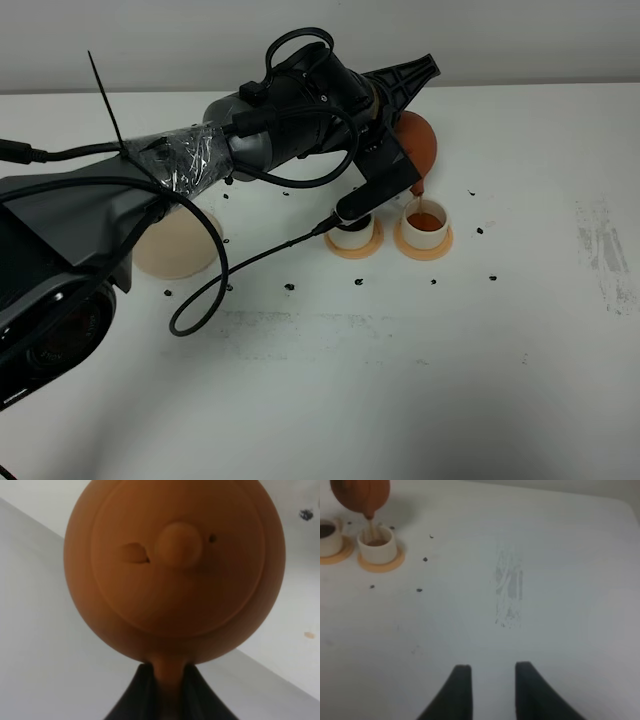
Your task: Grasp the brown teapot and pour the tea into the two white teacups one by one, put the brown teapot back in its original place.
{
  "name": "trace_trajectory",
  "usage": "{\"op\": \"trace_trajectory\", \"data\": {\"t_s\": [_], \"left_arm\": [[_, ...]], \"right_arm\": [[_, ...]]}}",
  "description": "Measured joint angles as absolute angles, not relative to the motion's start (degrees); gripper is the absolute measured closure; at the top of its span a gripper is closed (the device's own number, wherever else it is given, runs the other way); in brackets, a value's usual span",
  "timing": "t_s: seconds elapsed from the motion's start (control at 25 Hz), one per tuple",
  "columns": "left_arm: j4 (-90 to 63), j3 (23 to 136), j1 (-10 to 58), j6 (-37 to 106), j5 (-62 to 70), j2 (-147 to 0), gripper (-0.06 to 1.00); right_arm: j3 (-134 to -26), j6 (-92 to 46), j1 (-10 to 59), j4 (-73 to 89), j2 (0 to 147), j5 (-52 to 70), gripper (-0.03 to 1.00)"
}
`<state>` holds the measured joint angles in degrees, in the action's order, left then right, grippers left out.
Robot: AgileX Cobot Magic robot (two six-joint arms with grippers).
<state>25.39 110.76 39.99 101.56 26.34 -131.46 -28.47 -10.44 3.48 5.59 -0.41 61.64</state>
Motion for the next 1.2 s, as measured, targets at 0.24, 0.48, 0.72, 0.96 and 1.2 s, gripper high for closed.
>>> {"op": "trace_trajectory", "data": {"t_s": [0.24,0.48,0.72,0.96,1.2], "left_arm": [[25.59,110.76,40.23,103.28,26.34,-131.46,0.81],[26.92,110.76,40.66,104.22,26.04,-131.46,0.81],[28.28,110.76,41.13,104.23,25.82,-131.46,0.81],[28.47,110.76,41.13,104.23,25.29,-131.46,0.81],[30.15,109.65,41.13,104.28,24.86,-131.46,0.81]], "right_arm": [[-28.47,-10.44,3.48,5.59,-0.41,61.64,0.73],[-28.47,-10.44,3.48,5.59,-0.41,61.64,0.73],[-28.47,-10.44,3.48,5.59,-0.41,61.64,0.73],[-28.47,-10.44,3.48,5.59,-0.41,61.64,0.73],[-28.47,-10.44,3.48,5.59,-0.41,61.64,0.73]]}}
